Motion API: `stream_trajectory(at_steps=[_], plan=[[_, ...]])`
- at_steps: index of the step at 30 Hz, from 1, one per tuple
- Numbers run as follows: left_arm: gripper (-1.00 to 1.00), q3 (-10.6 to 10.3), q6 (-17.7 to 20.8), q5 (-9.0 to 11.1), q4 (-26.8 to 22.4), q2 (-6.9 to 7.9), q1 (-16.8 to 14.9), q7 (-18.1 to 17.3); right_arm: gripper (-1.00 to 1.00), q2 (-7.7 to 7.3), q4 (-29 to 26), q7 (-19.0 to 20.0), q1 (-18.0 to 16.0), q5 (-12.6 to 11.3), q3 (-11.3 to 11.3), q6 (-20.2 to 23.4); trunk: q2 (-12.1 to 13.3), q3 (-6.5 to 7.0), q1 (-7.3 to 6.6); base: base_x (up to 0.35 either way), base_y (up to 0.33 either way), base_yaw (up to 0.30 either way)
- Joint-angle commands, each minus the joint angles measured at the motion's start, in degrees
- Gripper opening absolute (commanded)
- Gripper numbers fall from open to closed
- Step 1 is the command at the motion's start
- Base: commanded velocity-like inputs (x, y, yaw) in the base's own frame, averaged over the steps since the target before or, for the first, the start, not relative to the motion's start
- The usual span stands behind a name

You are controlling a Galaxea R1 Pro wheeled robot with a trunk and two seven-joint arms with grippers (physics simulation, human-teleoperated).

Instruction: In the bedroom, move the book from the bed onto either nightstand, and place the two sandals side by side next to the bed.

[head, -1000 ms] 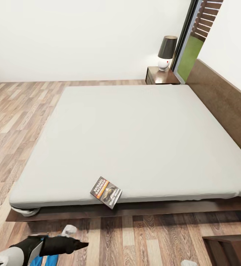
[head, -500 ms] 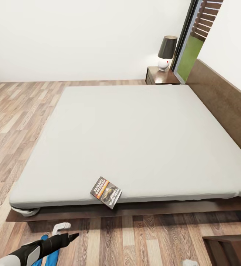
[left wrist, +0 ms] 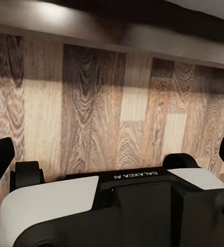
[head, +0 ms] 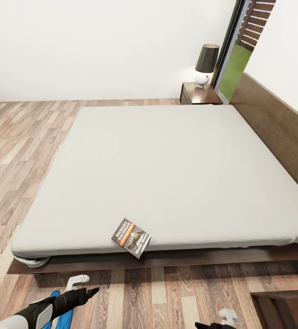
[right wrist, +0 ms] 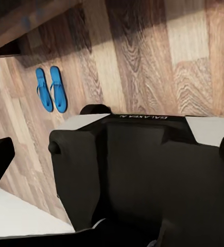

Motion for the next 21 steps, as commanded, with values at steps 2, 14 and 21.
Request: stream_trajectory(at_steps=[2, 14, 21], plan=[[1.0, 0.23, -0.01, -0.01, 0.06, 0.01, -0.01, -0.24, 1.0, 1.89, -2.51, 0.11, -0.03, -0.23, -0.15, 1.47, -0.03, -0.04, 0.01, 0.0, 0.0, 0.0], [1.0, 0.23, 0.11, 0.08, 0.06, 0.1, 0.03, -2.4, 1.0, 11.58, -10.39, -17.2, -0.11, -0.4, -0.1, 1.47, -0.03, -0.04, 0.01, 0.0, 0.0, 0.0], [1.0, 0.24, 0.11, 0.08, 0.06, 0.1, 0.03, -3.25, 1.0, 13.6, -14.03, -17.65, -0.11, -0.64, -0.03, 1.11, -0.03, -0.04, 0.01, 0.0, 0.0, 0.0]])
